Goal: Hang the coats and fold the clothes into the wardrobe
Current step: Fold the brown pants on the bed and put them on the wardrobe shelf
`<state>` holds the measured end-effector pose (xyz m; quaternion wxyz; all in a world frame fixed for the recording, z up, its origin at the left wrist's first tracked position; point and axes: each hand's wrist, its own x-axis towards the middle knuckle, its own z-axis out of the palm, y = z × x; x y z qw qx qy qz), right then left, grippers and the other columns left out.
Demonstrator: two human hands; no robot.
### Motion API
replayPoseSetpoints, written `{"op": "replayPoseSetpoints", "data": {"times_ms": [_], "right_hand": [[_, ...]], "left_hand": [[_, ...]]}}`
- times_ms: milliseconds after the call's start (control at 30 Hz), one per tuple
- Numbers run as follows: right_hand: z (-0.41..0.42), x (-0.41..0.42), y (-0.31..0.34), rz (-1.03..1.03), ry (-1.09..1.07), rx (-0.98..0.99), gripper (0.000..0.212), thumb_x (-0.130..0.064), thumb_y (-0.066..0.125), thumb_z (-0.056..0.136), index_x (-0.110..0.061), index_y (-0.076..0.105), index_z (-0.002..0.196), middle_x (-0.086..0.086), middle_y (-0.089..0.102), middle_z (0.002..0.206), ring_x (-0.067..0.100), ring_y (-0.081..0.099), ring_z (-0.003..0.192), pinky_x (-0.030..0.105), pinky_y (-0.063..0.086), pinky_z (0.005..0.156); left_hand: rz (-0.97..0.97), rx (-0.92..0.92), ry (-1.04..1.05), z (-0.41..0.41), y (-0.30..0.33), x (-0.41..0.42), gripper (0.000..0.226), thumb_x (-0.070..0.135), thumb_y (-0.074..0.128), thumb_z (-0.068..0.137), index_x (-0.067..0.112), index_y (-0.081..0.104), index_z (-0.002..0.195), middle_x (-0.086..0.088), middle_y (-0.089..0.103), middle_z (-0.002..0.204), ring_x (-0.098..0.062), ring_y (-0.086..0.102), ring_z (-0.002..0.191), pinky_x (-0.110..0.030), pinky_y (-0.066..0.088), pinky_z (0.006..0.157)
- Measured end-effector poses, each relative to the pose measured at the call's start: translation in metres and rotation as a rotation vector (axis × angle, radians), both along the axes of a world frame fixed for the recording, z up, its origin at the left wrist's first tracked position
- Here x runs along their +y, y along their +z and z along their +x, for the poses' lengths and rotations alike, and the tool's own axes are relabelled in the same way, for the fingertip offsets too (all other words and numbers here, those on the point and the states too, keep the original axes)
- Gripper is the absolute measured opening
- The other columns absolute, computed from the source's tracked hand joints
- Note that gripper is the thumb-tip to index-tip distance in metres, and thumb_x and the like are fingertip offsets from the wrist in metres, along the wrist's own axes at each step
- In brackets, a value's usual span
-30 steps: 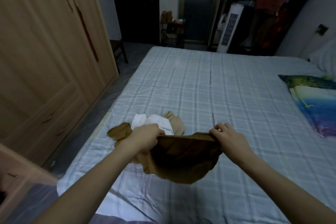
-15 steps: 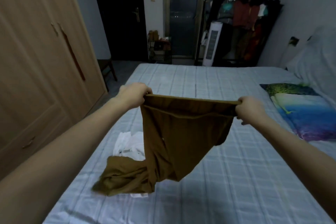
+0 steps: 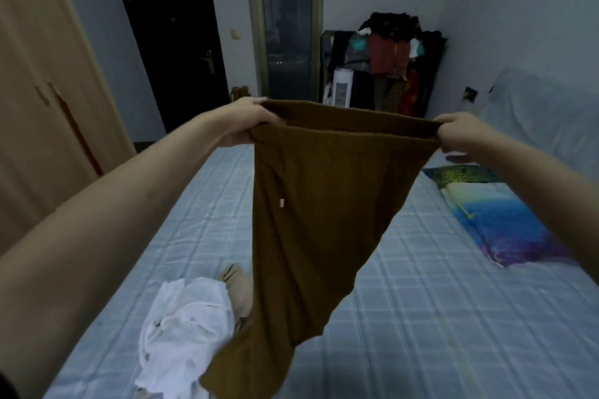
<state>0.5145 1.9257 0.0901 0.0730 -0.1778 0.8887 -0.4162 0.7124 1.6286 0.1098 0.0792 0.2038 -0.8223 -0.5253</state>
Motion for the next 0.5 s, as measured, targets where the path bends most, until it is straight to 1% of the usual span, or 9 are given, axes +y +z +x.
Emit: {"op": "replayPoseSetpoints", "data": {"times_ms": [67,133,233,300,333,367,433,467,500], "right_hand": [[-0.009,0.013,0.018,0.217,0.099,0.158,0.046,0.002,0.035,0.087,-0.025,0.071,0.098,0.006,0.067,0.094,0.031,0.062,0.089,0.039,0.053,0.071],[-0.012,0.019,0.030,0.318,0.170,0.226,0.042,0.006,0.038,0.087,-0.018,0.072,0.093,0.014,0.069,0.091,0.035,0.064,0.089,0.046,0.056,0.076],[-0.019,0.019,0.035,0.322,0.199,0.187,0.026,0.006,0.041,0.089,-0.005,0.063,0.097,0.020,0.065,0.096,0.034,0.065,0.087,0.046,0.058,0.075],[-0.023,0.022,0.033,0.263,0.237,0.085,0.017,0.001,0.047,0.092,-0.010,0.060,0.095,0.012,0.064,0.095,0.026,0.064,0.088,0.041,0.059,0.072],[-0.026,0.024,0.031,0.246,0.244,0.060,0.011,-0.006,0.052,0.092,-0.012,0.061,0.095,0.010,0.065,0.094,0.023,0.064,0.088,0.039,0.058,0.071],[-0.030,0.026,0.029,0.256,0.234,0.067,0.006,-0.014,0.056,0.092,-0.012,0.062,0.095,0.008,0.065,0.094,0.022,0.064,0.088,0.039,0.058,0.070],[-0.039,0.028,0.022,0.341,0.172,0.127,0.018,-0.030,0.061,0.091,-0.013,0.062,0.091,0.007,0.067,0.089,0.020,0.064,0.085,0.038,0.058,0.068],[-0.043,0.027,0.018,0.381,0.137,0.151,0.022,-0.035,0.062,0.090,-0.013,0.063,0.086,0.006,0.068,0.084,0.018,0.065,0.080,0.037,0.058,0.066],[-0.045,0.026,0.016,0.404,0.105,0.164,0.024,-0.036,0.062,0.091,-0.013,0.064,0.082,0.004,0.069,0.077,0.017,0.067,0.074,0.036,0.057,0.064]], "left_hand": [[-0.319,-0.146,-0.106,-0.013,0.014,0.006,0.035,0.003,0.059,0.090,0.023,0.057,0.119,-0.005,0.057,0.114,-0.022,0.059,0.103,-0.036,0.054,0.086],[-0.490,-0.157,-0.120,-0.029,0.025,0.017,0.039,-0.003,0.051,0.090,0.026,0.057,0.114,-0.004,0.053,0.114,-0.023,0.053,0.105,-0.038,0.049,0.087],[-0.770,-0.071,0.046,-0.049,0.037,0.030,0.033,0.001,0.047,0.093,0.027,0.057,0.111,0.000,0.043,0.112,-0.019,0.042,0.105,-0.033,0.038,0.083],[-0.828,0.010,0.234,-0.059,0.037,0.026,0.020,0.009,0.052,0.094,0.024,0.056,0.108,-0.002,0.044,0.110,-0.017,0.042,0.101,-0.035,0.043,0.083],[-0.620,0.044,0.293,-0.063,0.035,0.024,0.011,0.013,0.052,0.096,0.020,0.056,0.104,-0.003,0.050,0.104,-0.016,0.050,0.094,-0.032,0.049,0.078],[-0.284,0.027,0.308,-0.066,0.034,0.025,0.007,0.017,0.048,0.099,0.017,0.055,0.099,-0.003,0.056,0.096,-0.015,0.057,0.085,-0.031,0.052,0.072],[0.362,-0.014,0.242,-0.067,0.027,0.030,0.019,0.024,0.042,0.102,0.013,0.057,0.104,-0.006,0.066,0.098,-0.020,0.067,0.086,-0.036,0.057,0.072],[0.513,0.025,0.238,-0.072,0.022,0.031,0.024,0.024,0.040,0.102,0.011,0.058,0.112,-0.011,0.068,0.104,-0.026,0.069,0.094,-0.042,0.057,0.078],[0.559,0.069,0.252,-0.078,0.018,0.032,0.026,0.022,0.040,0.102,0.010,0.057,0.117,-0.013,0.068,0.108,-0.029,0.069,0.097,-0.046,0.056,0.082]]}}
